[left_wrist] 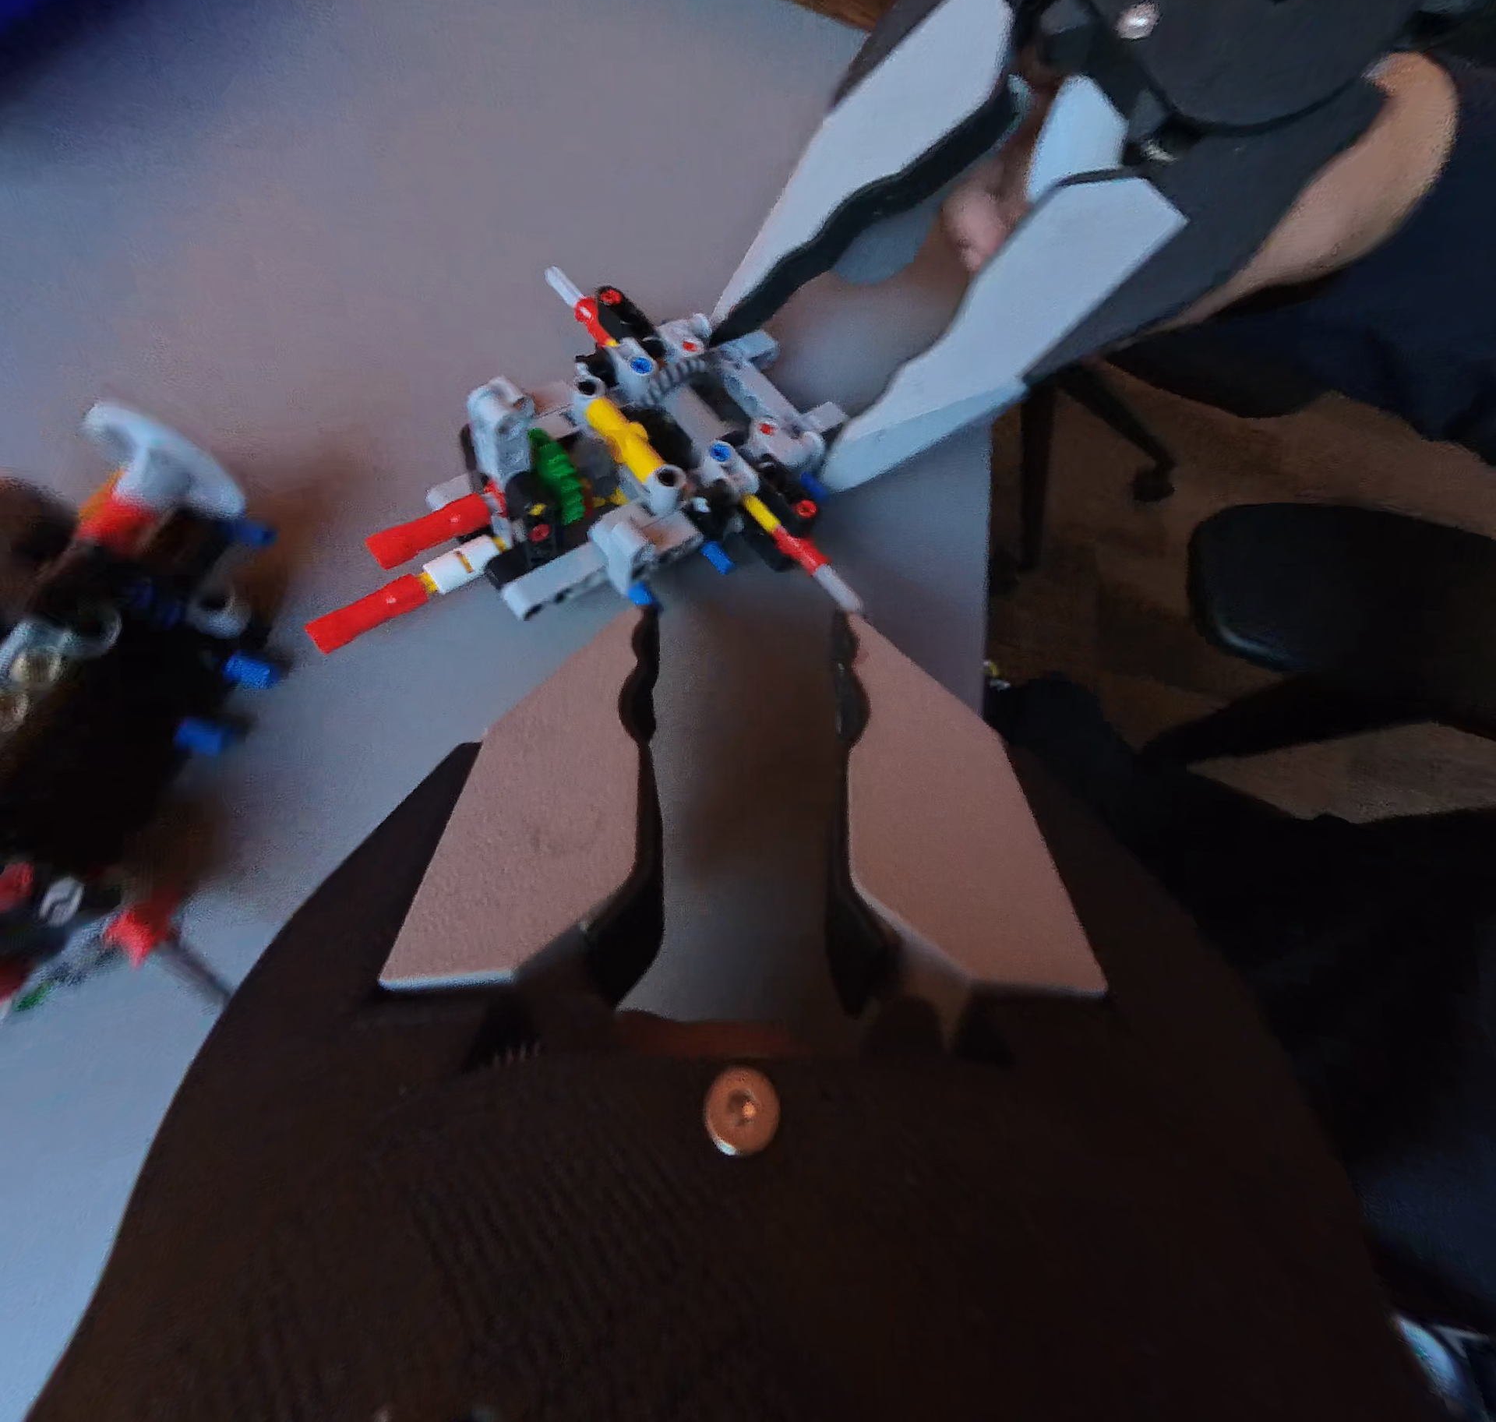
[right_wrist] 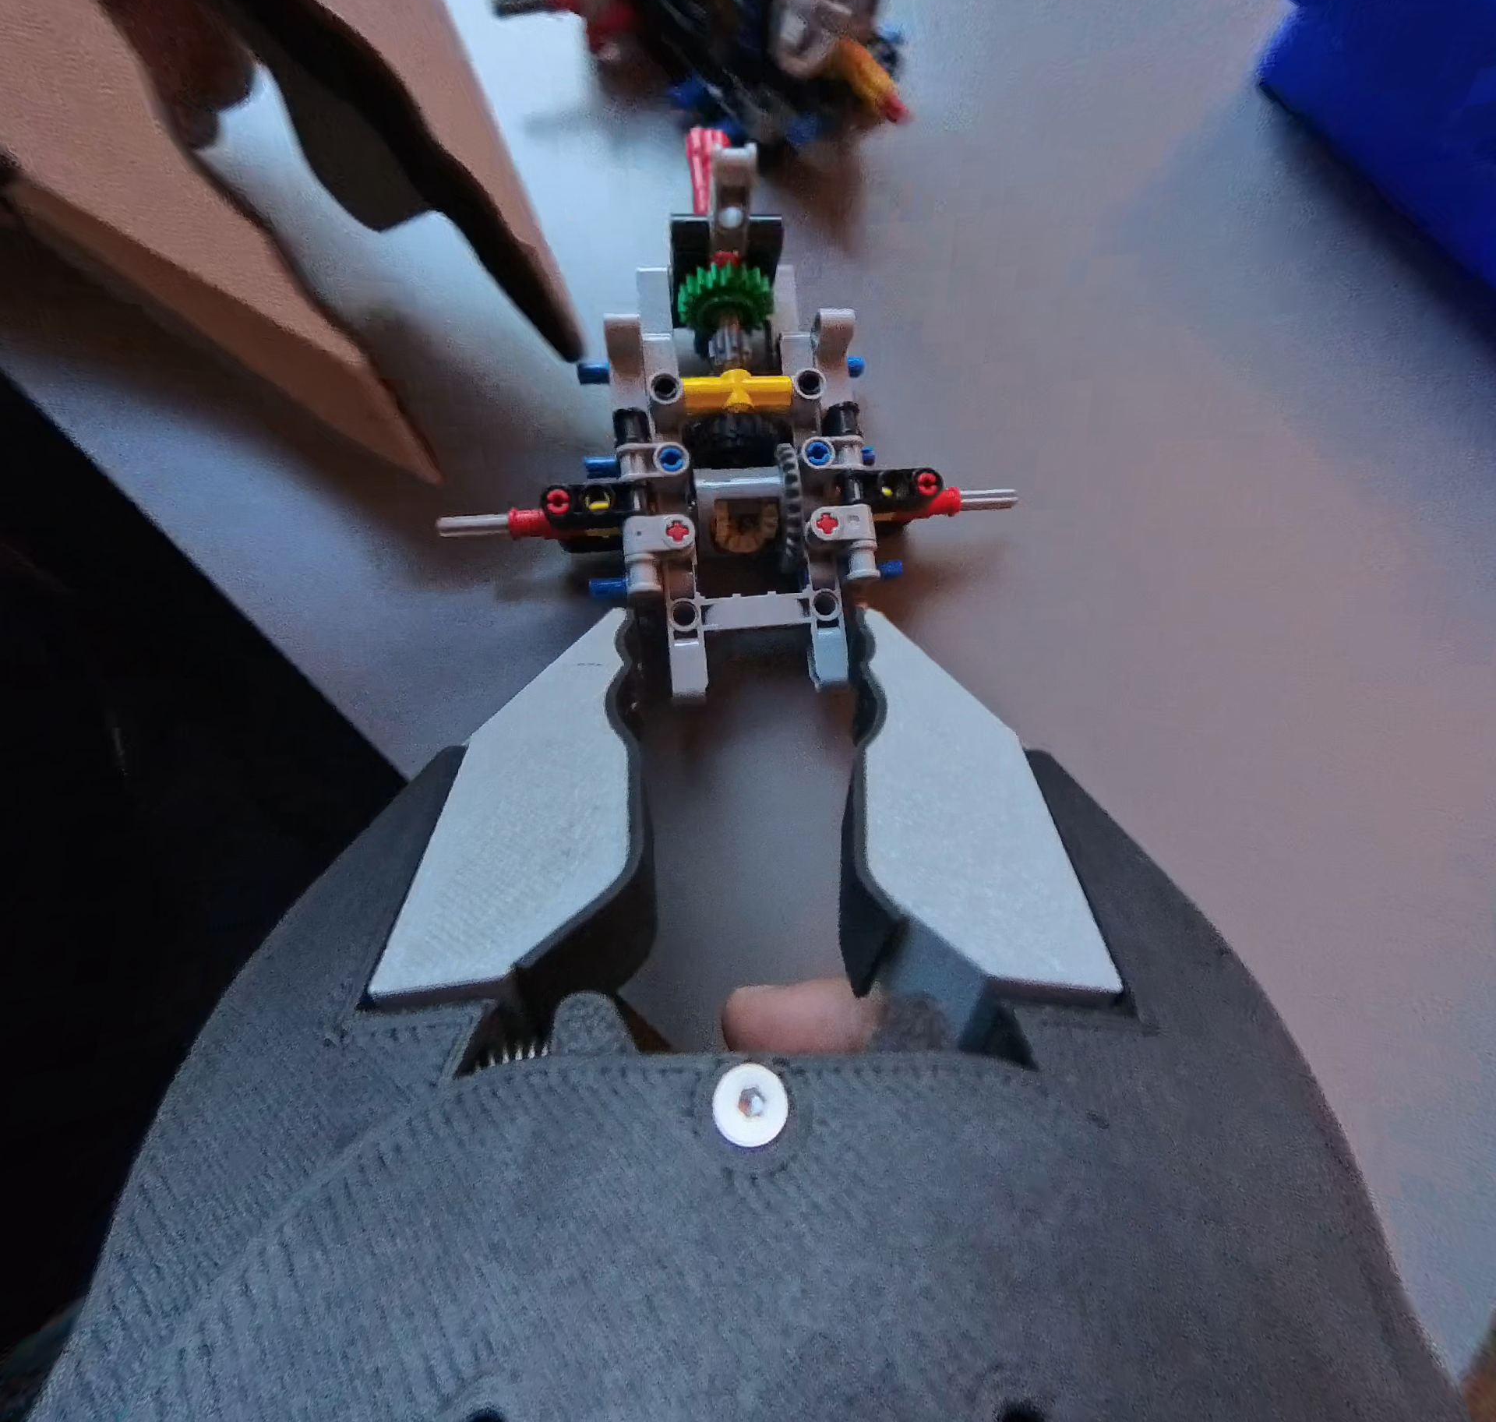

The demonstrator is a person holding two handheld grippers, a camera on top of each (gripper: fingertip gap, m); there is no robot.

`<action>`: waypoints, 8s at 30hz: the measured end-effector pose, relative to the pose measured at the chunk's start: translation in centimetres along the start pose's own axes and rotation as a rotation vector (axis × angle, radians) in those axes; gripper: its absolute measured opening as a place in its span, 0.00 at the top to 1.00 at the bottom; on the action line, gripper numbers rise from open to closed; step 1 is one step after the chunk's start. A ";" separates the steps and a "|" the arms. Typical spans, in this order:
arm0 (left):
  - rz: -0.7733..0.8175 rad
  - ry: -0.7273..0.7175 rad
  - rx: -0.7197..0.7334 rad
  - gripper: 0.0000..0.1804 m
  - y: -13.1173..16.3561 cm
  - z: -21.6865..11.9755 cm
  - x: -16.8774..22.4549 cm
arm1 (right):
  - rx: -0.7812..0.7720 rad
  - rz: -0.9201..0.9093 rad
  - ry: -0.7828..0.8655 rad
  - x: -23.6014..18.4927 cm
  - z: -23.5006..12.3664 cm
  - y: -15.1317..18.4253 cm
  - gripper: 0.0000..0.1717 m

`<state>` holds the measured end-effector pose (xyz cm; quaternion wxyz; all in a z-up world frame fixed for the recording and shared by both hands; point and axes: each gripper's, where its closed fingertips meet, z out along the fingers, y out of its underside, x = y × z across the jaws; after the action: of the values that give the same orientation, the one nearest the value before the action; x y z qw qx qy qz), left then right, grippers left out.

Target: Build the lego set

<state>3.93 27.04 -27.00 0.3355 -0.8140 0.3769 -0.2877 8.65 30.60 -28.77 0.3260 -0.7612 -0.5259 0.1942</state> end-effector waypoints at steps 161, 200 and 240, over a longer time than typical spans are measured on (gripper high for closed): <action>0.776 0.100 -0.077 0.67 -1.7 -3.6 -11.6 | -0.155 -0.335 -0.178 2.2 6.6 -7.5 0.86; 0.773 0.065 -0.060 0.67 -1.7 -4.0 -12.0 | -0.407 -0.415 -0.212 2.2 7.9 -8.1 0.89; 0.749 0.095 -0.082 0.67 -1.8 -3.5 -11.7 | -0.249 -0.106 -0.172 5.8 0.6 -1.4 0.68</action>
<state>-4.29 36.24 -26.03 0.3669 -0.6182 0.6748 -0.1672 9.45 36.47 -27.99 0.1929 -0.7474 -0.6113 0.1746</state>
